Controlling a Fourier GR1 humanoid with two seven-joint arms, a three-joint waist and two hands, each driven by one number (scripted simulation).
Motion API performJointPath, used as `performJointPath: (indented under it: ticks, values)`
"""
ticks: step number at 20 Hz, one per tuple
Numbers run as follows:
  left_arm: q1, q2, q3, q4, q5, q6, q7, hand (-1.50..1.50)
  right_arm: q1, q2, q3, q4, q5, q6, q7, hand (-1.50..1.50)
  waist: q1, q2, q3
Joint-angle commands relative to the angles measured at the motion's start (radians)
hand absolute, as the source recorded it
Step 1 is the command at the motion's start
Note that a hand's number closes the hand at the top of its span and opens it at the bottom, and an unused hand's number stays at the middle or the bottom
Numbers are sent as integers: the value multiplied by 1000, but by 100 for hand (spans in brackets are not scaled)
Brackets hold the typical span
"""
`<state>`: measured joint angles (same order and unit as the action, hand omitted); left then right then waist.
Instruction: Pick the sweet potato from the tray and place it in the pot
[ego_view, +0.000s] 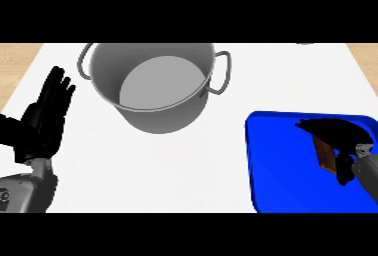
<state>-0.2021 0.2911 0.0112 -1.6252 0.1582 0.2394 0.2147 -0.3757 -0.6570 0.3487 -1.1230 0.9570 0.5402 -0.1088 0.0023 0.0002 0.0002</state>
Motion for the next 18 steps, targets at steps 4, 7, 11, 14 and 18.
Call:
performJointPath:
  ticks: [4, 7, 11, 14, 18]
  values:
    - [-41, -37, 31, 88, -18, -31, -59, 0, -84, 73, -39, 234, 115, -77, -64, -150, 3, 2, 0]
    - [38, -16, 32, 27, -4, -67, -49, 0, -11, 31, 23, 149, 147, -104, -151, 150, 2, -1, 0]
    - [12, -34, 27, -29, -22, -44, 10, 0, -78, 28, -1, 288, 198, -198, -279, 150, 7, 1, 0]
    - [-8, -35, 53, 24, -31, -44, -15, 0, 8, 24, 4, 196, 204, -172, -261, 150, -5, 0, 0]
    - [14, -34, 57, -3, -29, -66, -5, 0, -61, 62, 2, 272, 248, -170, -291, 150, 1, 0, 0]
